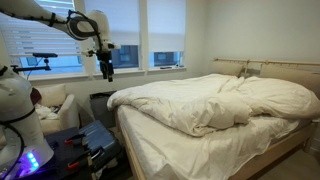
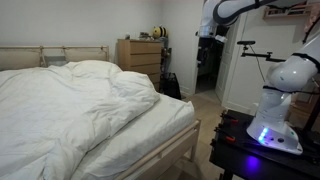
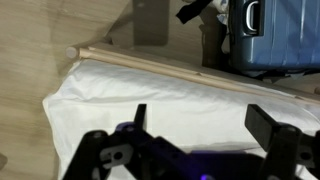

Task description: Straighten the blanket on the bed

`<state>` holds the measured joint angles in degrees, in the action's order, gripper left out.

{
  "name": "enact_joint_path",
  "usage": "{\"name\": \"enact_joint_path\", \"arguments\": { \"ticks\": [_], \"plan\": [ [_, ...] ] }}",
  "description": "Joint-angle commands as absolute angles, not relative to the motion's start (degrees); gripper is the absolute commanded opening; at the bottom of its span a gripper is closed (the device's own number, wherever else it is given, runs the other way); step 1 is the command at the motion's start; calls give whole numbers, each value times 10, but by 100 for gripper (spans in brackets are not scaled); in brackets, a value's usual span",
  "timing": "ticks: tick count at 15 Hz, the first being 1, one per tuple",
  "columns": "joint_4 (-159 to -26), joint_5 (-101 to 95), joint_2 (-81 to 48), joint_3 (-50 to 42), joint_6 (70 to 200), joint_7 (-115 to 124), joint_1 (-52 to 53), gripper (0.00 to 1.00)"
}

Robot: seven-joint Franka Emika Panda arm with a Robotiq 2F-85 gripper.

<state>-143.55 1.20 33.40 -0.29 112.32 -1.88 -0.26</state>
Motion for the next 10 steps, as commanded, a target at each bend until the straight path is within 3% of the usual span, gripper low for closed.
{"name": "enact_joint_path", "arguments": {
  "ticks": [1,10],
  "plan": [
    [-1432,4,300,8,1168,-2,-2,100],
    [-1418,-15,171,33,1297,-14,7,100]
  ]
}}
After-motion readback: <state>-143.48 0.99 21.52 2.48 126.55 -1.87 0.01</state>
